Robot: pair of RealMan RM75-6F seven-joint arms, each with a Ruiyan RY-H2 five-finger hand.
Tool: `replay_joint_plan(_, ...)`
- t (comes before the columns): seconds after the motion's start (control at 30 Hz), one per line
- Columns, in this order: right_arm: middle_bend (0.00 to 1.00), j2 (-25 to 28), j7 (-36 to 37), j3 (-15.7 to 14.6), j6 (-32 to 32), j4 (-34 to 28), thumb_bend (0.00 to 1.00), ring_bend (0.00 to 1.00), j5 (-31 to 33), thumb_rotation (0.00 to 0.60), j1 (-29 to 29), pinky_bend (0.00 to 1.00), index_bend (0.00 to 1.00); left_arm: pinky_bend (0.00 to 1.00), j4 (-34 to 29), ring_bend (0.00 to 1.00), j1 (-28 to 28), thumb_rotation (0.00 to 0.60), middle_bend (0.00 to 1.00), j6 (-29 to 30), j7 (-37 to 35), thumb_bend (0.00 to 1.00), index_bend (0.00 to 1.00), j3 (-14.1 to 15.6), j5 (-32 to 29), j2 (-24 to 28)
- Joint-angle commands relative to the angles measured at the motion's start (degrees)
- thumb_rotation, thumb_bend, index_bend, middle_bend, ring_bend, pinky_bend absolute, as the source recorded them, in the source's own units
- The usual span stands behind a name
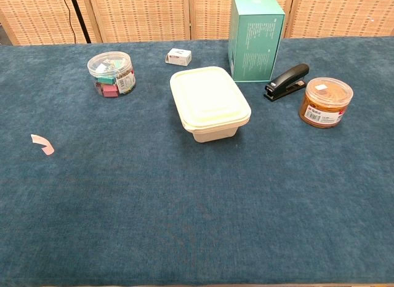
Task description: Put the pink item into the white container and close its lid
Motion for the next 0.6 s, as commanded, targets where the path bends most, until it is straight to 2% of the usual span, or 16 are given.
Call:
replay_joint_plan(0.03,0.0,-0.2,-0.6,0.3,-0.7,0.2,0.0,0.0,0.3,0.6,0.5,0.0,0.0,0.0,0.1,0.0,-0.3,0.6,0.0,-0.5,0.7,0.0,0.01,0.1,-0.2,0.0)
replay_joint_plan(0.2,0.0,-0.1,-1.1,0.4,-1.1,-0.2,0.0,0.0,0.8,0.6,0.6,0.0,0.0,0.0,0.4,0.0,-0.4,0.6,0.0,-1.1,2.1,0.02,0.02,-0.3,-1.7,-0.1)
replay_joint_plan(0.37,0.0,0.1,-0.9,0.5,-1.3,-0.3,0.0,0.0,1.3,0.6,0.4,0.0,0.0,0.0,0.7,0.0,-0.8,0.6,0.0,-1.0,3.9,0.03,0.09,-0.4,-1.3,-0.5)
replay_joint_plan(0.47,0.0,0.2,-0.6,0.5,-1.1,-0.4,0.0,0.0,1.4,0.6,0.3,0.0,0.0,0.0,2.5,0.0,-2.5,0.6,0.0,-2.3,5.4,0.05,0.19,-1.1,-0.7,-1.6)
replay_joint_plan(0.53,0.0,0.3,-0.4,0.4,-1.2,-0.4,0.0,0.0,1.3,0.6,0.3,0.0,0.0,0.0,5.1,0.0,-5.4,0.6,0.0,-5.7,5.6,0.1,0.29,-1.5,0.3,-2.8)
replay_joint_plan(0.6,0.0,0.6,0.1,0.2,-1.8,-0.5,0.0,0.0,1.3,0.6,0.4,0.0,0.0,0.0,8.1,0.0,-9.0,0.6,0.0,-10.8,2.8,0.13,0.34,-1.5,1.2,-3.8)
